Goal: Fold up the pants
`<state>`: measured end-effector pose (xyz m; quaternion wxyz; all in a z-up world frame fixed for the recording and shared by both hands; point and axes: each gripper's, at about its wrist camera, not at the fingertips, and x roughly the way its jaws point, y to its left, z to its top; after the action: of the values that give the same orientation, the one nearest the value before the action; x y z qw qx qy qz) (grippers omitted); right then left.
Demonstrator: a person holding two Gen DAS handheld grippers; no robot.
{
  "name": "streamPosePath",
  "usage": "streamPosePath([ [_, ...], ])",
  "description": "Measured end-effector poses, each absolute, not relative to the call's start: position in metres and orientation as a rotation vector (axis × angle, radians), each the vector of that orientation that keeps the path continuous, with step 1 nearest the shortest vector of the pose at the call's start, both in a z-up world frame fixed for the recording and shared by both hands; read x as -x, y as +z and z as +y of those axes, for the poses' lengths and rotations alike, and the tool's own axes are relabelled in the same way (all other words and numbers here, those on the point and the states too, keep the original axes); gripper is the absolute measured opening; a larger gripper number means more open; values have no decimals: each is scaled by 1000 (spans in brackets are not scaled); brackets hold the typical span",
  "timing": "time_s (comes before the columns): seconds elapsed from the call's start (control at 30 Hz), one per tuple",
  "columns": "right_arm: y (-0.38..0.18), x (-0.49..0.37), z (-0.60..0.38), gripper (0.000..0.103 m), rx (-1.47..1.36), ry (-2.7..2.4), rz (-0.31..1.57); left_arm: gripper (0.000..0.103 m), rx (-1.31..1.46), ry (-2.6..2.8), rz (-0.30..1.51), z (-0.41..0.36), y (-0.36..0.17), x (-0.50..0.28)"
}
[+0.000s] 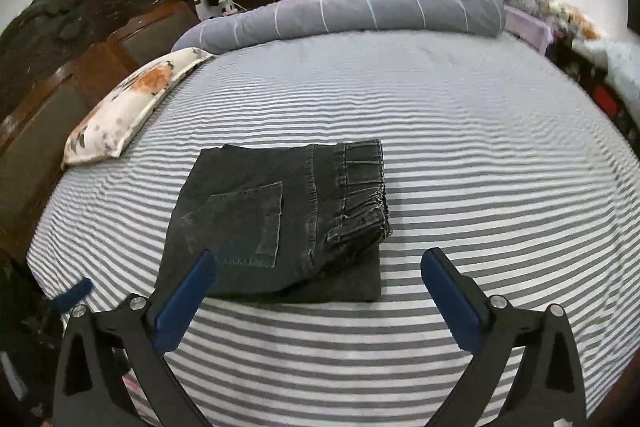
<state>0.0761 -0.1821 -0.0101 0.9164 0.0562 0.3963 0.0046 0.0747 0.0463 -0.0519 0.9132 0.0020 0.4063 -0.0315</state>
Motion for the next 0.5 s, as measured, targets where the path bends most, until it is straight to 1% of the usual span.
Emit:
streamPosePath([
  [0.23,-5,-48,-162,102,-22,27,815,93,-76,-41,829,44,-35,-47],
  [0.5,-3,-37,-153,102,-8,27,822,93,-132,-55,809,36,-24,-36],
])
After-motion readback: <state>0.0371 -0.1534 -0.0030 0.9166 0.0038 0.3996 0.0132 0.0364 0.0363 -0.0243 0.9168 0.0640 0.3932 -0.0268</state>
